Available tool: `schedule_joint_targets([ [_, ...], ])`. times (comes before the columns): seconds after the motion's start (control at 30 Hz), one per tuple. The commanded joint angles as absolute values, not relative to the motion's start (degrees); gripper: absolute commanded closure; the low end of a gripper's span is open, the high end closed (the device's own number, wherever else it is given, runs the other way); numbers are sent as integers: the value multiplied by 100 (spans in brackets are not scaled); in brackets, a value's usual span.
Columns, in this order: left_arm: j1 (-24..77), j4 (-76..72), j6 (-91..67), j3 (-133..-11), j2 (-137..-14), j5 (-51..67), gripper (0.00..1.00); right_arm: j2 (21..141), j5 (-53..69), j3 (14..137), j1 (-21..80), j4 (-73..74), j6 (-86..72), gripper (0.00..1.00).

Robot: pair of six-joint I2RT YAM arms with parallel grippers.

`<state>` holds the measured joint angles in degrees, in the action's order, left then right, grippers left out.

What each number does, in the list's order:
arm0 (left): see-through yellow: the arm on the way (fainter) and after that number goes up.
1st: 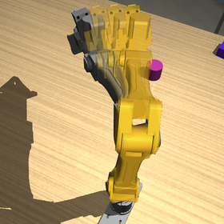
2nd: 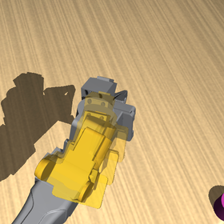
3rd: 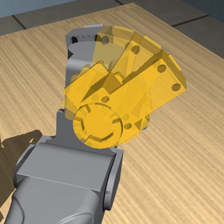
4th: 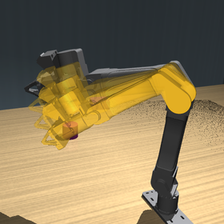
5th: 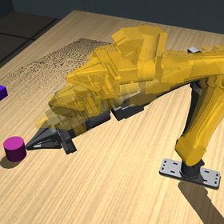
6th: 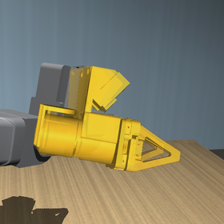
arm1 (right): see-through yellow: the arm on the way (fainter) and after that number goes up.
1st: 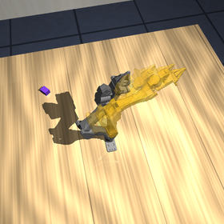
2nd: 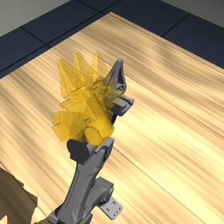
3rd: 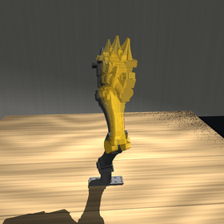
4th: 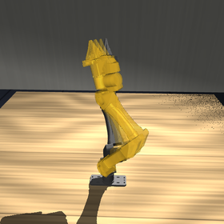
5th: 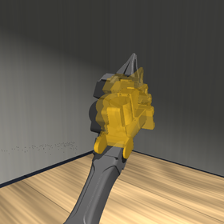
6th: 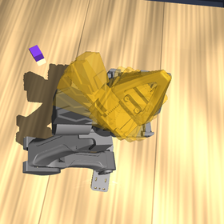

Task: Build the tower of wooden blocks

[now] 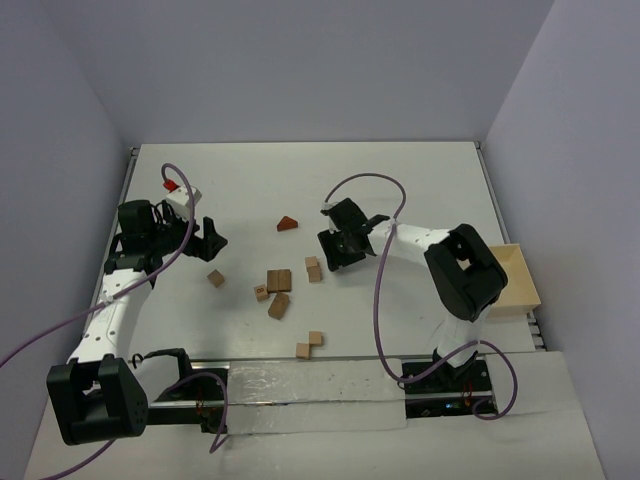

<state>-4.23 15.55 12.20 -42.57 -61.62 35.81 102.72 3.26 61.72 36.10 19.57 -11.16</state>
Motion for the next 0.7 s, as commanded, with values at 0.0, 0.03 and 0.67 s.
schedule_joint_targets([
  [0.0,-457,1336,1292,-4359,-6153,3683,2,10063,420,6039,3690,2092,-1080,41],
  [0.03,-463,1330,1292,-4354,-6152,3671,2,10069,444,6032,3720,2086,-1087,41],
  [0.67,-462,1266,1289,-4271,-6147,3656,1,10289,638,6172,3990,2065,-1236,41],
])
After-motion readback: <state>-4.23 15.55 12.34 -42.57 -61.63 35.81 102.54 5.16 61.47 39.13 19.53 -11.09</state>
